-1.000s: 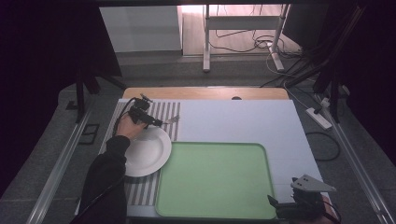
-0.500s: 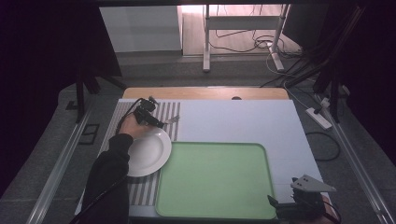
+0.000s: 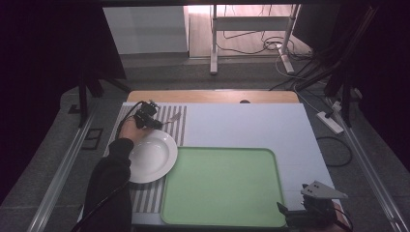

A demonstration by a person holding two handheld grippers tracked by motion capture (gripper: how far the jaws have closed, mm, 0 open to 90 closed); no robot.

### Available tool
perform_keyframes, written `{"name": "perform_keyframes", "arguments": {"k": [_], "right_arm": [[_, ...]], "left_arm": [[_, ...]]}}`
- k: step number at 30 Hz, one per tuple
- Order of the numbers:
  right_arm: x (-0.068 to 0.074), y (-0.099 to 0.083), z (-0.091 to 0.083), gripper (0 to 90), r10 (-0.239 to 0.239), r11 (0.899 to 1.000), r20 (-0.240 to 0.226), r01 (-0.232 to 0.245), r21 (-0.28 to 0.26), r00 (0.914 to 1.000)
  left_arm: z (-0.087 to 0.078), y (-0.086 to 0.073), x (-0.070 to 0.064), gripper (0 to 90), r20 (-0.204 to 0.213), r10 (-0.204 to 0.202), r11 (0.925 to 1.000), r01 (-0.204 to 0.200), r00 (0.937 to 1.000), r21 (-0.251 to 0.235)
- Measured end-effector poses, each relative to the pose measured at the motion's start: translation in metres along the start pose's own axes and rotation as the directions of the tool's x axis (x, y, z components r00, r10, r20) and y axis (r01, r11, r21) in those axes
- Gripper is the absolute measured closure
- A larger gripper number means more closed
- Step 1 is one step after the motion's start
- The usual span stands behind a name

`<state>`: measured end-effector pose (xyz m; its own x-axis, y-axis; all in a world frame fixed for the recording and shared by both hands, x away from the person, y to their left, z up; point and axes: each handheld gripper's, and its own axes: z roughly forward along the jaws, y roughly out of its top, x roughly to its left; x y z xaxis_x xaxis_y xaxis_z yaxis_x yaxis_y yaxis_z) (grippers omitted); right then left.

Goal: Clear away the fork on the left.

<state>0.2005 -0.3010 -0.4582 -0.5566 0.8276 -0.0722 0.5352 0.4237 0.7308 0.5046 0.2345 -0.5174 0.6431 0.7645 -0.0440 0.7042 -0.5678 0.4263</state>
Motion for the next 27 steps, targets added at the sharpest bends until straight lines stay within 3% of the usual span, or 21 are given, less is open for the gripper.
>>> {"name": "perform_keyframes", "arguments": {"k": [4,7,27], "right_arm": [[0.000,0.000,0.000,0.0,0.002,1.000,0.000,-0.002,-0.002,1.0000],[0.000,0.000,0.000,0.0,0.003,1.000,-0.001,-0.003,-0.001,1.0000],[0.000,0.000,0.000,0.0,0.006,1.000,0.000,-0.006,-0.001,1.0000]], "left_arm": [[-0.001,0.000,0.000,85.4,0.012,0.022,0.9996,-0.022,0.9997,0.017],[-0.004,-0.002,0.002,85.5,-0.011,0.032,0.9993,-0.032,0.9994,0.021],[-0.055,-0.033,0.031,85.5,-0.032,-0.036,0.9993,0.035,0.9988,-0.014]]}}
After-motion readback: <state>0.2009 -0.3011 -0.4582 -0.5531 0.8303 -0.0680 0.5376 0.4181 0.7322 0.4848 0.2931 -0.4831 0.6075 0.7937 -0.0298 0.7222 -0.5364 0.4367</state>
